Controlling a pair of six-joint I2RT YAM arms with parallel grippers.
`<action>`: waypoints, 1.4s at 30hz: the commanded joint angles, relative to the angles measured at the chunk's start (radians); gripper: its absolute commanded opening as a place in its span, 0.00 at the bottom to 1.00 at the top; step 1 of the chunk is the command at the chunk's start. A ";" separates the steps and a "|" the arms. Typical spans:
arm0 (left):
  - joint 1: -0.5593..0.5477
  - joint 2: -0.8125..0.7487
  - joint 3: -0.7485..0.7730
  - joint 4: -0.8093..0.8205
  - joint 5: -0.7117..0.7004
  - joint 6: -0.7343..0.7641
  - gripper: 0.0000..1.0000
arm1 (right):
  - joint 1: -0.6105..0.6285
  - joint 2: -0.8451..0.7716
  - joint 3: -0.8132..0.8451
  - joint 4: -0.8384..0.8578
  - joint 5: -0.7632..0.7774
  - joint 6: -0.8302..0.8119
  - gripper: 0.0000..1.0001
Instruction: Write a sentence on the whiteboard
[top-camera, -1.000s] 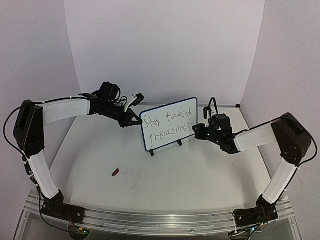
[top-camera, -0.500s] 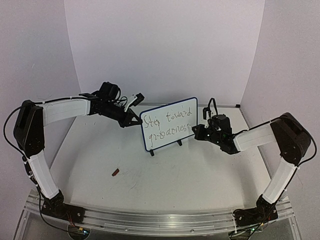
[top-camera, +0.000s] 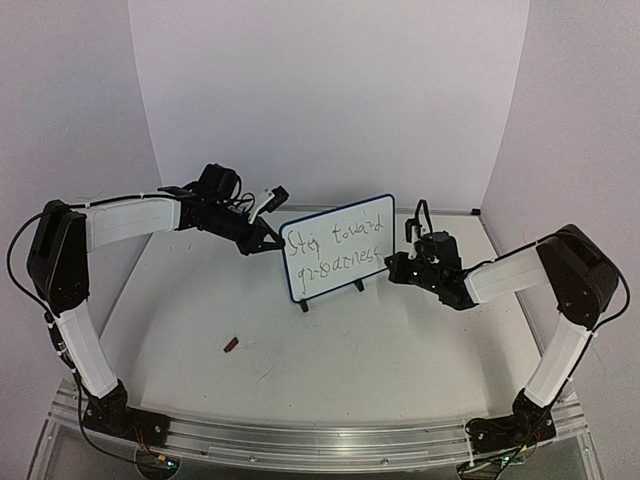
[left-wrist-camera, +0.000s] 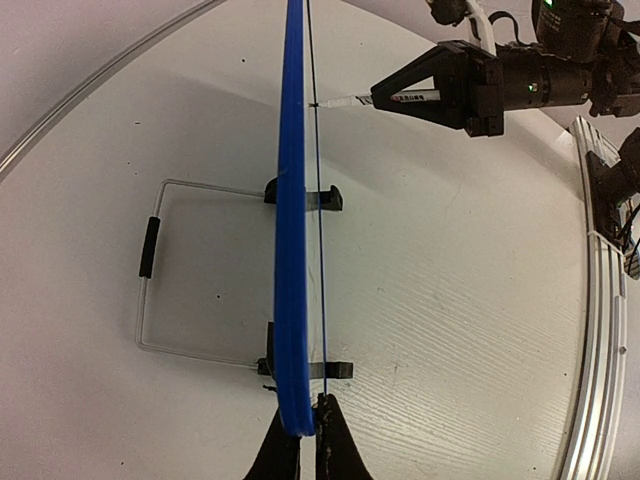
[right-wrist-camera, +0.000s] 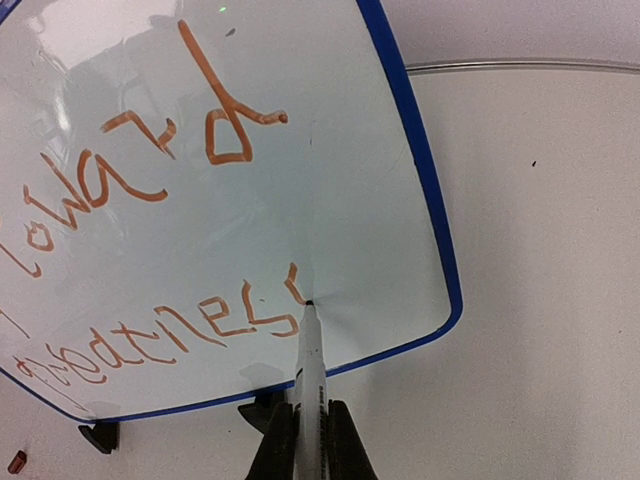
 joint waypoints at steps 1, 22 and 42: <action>-0.006 0.052 -0.007 -0.103 -0.089 0.052 0.00 | -0.004 0.001 0.008 0.019 0.047 0.011 0.00; -0.006 0.051 -0.005 -0.104 -0.088 0.052 0.00 | -0.004 0.040 0.016 0.001 -0.002 0.012 0.00; -0.006 0.052 -0.004 -0.104 -0.086 0.051 0.00 | -0.005 -0.125 -0.110 0.026 0.027 0.023 0.00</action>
